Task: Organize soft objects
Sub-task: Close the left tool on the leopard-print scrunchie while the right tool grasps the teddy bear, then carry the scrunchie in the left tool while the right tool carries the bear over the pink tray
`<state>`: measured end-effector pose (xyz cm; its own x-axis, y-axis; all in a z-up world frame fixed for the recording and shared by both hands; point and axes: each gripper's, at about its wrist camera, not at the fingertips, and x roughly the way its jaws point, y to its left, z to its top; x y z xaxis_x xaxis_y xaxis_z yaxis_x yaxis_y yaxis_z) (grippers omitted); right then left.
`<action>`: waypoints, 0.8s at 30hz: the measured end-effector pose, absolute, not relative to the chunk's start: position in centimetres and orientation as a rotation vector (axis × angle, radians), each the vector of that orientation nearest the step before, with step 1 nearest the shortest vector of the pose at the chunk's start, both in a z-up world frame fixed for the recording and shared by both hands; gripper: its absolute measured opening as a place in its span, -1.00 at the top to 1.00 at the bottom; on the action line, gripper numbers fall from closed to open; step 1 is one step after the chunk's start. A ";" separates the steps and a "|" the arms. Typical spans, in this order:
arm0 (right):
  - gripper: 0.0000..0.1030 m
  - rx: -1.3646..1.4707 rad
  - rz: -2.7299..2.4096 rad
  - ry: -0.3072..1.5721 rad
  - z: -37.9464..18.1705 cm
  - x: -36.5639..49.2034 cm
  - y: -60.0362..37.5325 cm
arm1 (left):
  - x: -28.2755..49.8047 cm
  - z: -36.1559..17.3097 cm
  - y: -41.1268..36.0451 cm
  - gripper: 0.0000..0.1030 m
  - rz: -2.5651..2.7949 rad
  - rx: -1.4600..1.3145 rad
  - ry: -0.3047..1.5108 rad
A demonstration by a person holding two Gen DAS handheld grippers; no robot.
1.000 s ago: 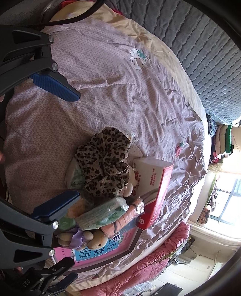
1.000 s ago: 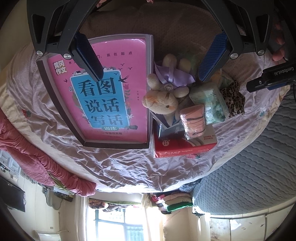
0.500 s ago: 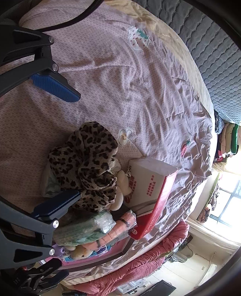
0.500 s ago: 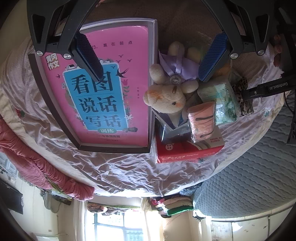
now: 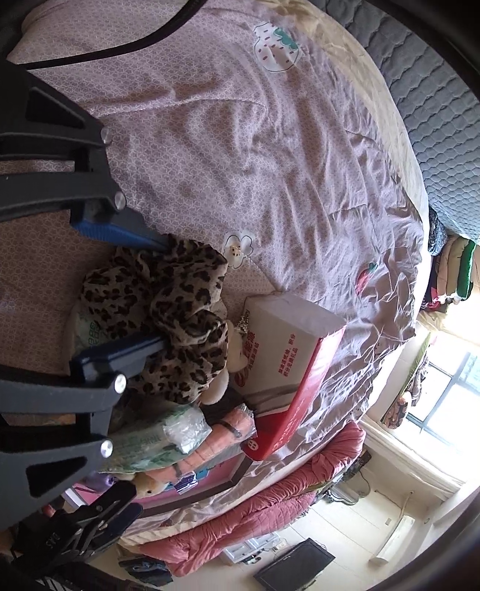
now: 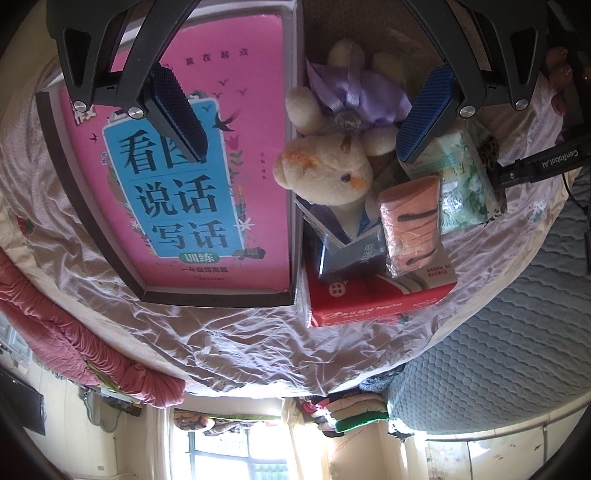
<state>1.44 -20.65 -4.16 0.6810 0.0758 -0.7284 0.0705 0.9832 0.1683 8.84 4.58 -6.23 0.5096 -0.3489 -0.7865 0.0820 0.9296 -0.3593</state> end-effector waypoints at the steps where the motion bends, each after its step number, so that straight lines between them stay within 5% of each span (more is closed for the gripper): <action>1: -0.94 0.189 0.012 0.825 -4.3 1.7 -20.4 | 8.9 -6.4 4.8 0.28 -0.273 -0.311 1.011; 11: -0.13 0.176 0.054 0.833 -4.8 2.4 -19.8 | 9.2 -7.0 5.6 0.85 -0.344 -0.393 1.008; 24: -0.07 0.221 0.091 0.737 -2.4 0.7 -21.2 | 7.4 -4.4 6.5 0.90 -0.338 -0.396 0.919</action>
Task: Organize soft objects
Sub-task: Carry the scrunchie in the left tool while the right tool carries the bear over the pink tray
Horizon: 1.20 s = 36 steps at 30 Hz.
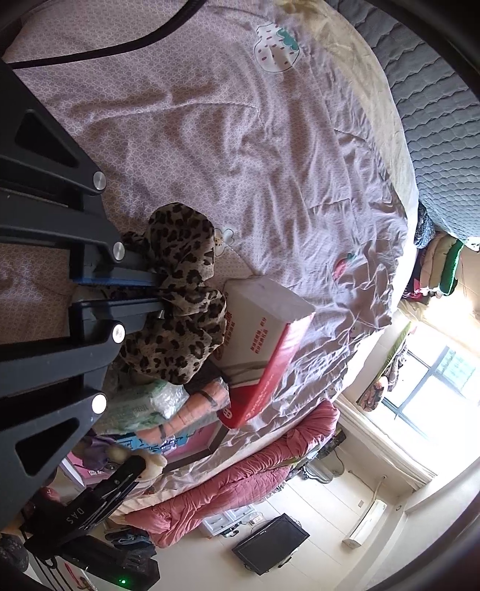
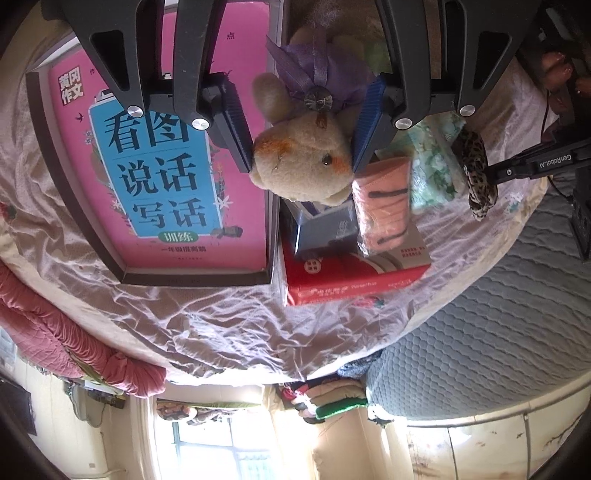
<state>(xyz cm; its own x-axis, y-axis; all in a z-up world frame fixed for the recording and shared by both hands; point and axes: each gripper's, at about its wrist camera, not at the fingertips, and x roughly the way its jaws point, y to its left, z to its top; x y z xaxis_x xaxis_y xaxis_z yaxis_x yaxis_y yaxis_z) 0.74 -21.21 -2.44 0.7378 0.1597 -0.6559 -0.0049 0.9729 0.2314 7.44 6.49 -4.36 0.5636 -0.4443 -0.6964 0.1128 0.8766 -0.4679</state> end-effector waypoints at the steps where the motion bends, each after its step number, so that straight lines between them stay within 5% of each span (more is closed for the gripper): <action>1: -0.07 0.225 0.093 0.732 -2.3 0.7 -21.3 | 7.2 -4.0 6.4 0.90 -0.336 -0.391 0.911; 36: -0.07 0.345 -0.007 0.521 3.1 -4.4 -28.5 | 0.1 5.0 -6.2 0.90 -0.530 -0.166 0.782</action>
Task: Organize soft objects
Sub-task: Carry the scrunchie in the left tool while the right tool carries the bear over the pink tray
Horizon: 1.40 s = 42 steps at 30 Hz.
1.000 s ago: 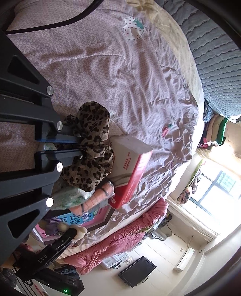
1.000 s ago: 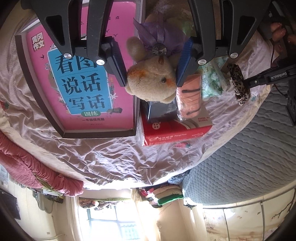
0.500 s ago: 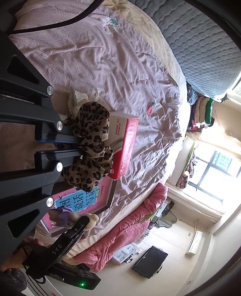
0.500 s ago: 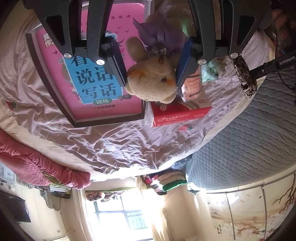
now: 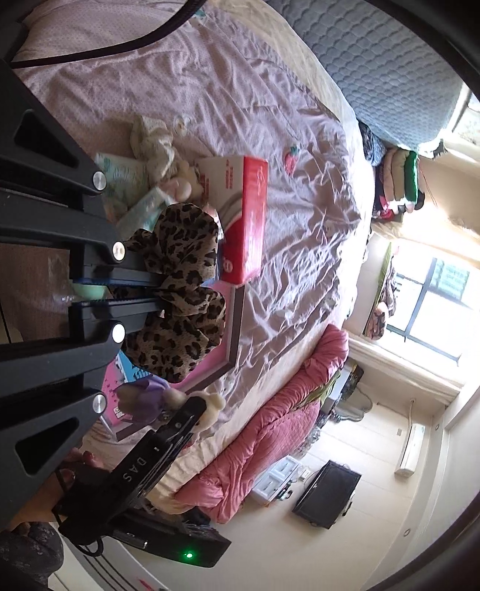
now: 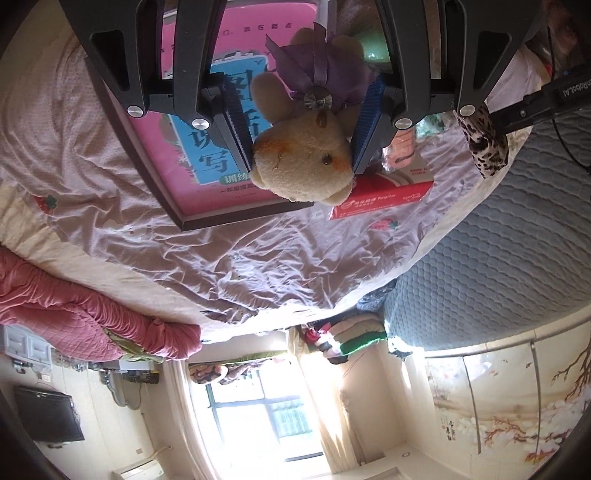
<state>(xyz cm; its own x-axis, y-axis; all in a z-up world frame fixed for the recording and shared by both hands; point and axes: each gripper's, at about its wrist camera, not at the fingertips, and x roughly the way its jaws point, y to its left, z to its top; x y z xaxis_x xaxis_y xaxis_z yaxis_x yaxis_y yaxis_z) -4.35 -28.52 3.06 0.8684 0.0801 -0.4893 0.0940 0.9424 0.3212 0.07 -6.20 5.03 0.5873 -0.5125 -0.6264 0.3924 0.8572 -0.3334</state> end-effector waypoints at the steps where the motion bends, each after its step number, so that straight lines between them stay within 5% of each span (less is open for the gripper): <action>1: -0.07 0.351 -0.013 0.517 3.1 -4.4 -28.9 | -0.1 5.1 -6.7 0.90 -0.536 -0.156 0.782; 25: -0.07 0.498 -0.171 0.500 1.8 -6.4 -35.7 | 0.4 2.5 -16.2 0.90 -0.612 0.005 0.911; 42: -0.07 0.545 -0.293 0.679 -1.7 -5.0 -38.2 | 0.0 -2.3 -21.6 0.90 -0.652 0.167 1.037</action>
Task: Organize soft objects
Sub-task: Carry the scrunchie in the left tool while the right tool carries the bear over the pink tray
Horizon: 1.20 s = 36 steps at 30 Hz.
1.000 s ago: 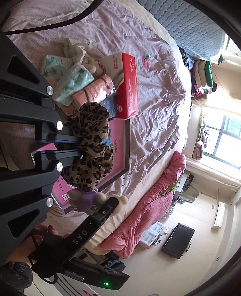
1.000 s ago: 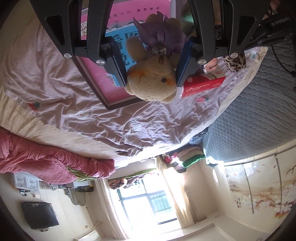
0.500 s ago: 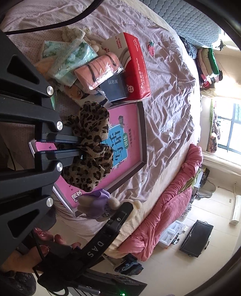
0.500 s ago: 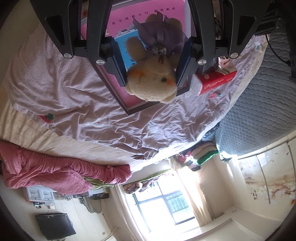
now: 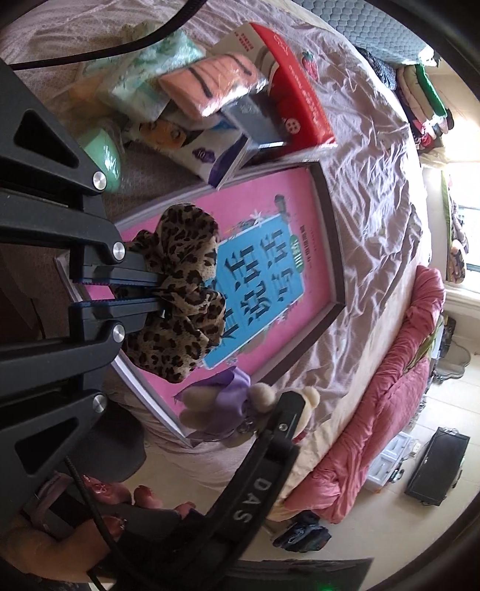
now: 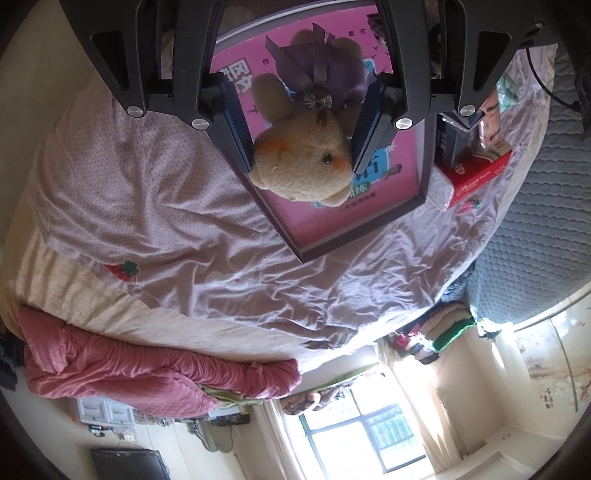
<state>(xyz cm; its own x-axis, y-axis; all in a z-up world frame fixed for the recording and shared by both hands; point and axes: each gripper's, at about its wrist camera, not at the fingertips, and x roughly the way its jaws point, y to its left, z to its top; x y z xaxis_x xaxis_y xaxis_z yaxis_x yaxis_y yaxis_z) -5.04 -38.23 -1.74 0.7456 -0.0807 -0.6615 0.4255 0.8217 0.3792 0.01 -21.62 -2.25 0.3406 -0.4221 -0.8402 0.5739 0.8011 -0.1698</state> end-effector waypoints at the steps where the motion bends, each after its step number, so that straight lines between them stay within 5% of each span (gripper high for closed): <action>1: -0.07 0.553 -0.294 0.688 -2.0 -5.0 -38.4 | -0.1 -2.5 -21.9 0.90 -0.657 0.175 1.043; 36: -0.11 0.543 -0.360 0.982 -7.8 -1.9 -38.7 | 1.3 -5.8 -23.5 0.90 -0.648 0.176 1.126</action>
<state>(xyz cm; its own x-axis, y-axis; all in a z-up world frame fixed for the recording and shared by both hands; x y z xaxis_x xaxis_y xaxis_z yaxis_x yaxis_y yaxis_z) -1.86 -38.75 -7.82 0.5130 -0.0453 -0.8572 0.5197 0.8111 0.2682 1.31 -23.50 -5.83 0.2706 -0.3917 -0.8794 0.5635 0.8051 -0.1853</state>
